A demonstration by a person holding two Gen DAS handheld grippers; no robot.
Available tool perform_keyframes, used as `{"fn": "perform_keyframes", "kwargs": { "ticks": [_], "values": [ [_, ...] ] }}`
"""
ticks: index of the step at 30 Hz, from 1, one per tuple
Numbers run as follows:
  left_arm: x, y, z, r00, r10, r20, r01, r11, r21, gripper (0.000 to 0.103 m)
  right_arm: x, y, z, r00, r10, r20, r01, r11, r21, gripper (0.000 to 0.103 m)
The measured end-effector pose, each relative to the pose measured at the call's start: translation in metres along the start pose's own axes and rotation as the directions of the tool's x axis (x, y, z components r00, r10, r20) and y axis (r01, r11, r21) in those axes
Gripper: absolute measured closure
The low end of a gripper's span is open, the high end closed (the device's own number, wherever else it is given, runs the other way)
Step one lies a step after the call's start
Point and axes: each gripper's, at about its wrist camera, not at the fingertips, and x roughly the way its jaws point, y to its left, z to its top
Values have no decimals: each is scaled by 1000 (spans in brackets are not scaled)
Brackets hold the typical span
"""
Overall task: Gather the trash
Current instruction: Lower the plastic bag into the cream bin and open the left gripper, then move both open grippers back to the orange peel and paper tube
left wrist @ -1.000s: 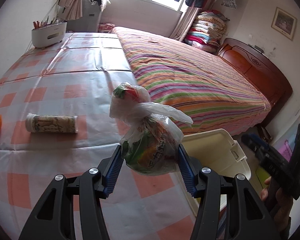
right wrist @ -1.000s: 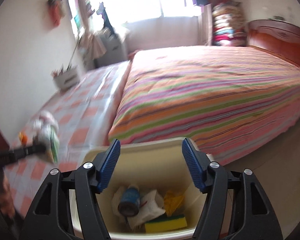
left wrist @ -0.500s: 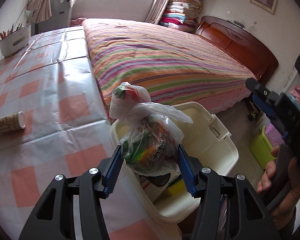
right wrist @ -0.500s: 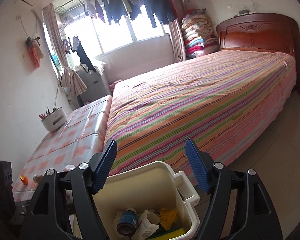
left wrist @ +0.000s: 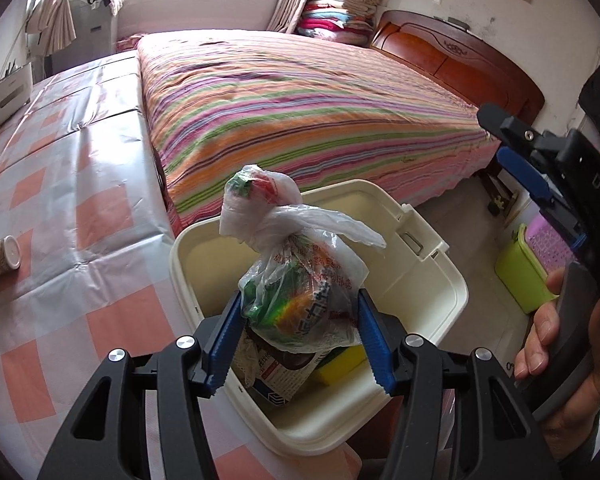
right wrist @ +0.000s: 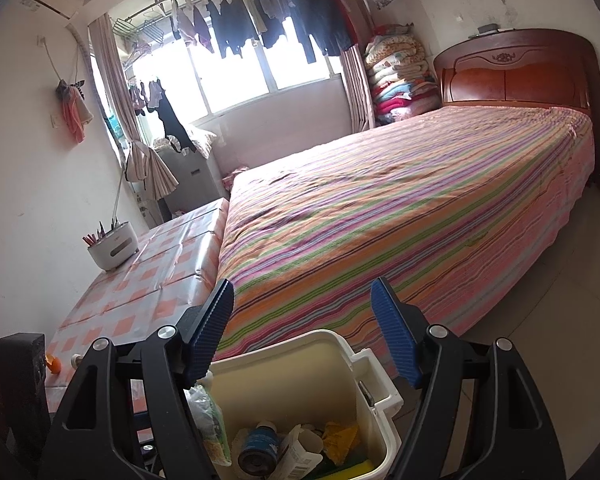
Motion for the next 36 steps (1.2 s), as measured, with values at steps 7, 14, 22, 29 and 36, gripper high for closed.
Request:
{"fn": "perform_keyframes", "kwargs": {
  "ticks": [7, 14, 22, 29, 36],
  "values": [
    [-17, -4, 2, 995, -39, 89, 39, 999, 2, 17, -10, -8, 5, 1000, 19, 23, -19, 1000, 8, 32],
    [-64, 36, 7, 976, 35, 215, -12, 994, -108, 17, -11, 33, 12, 991, 126, 41, -125, 992, -12, 25],
    [-107, 130, -1, 948, 219, 232, -154, 950, -270, 17, 17, 139, -10, 946, 311, -90, -322, 930, -176, 20],
    [-145, 215, -27, 920, 323, 220, -217, 890, -402, 17, 32, 242, -46, 844, 459, -279, -535, 767, -356, 20],
    [-176, 294, -61, 897, 406, 177, -248, 790, -560, 17, 68, 324, -82, 770, 449, -453, -637, 588, -499, 20]
  ]
}}
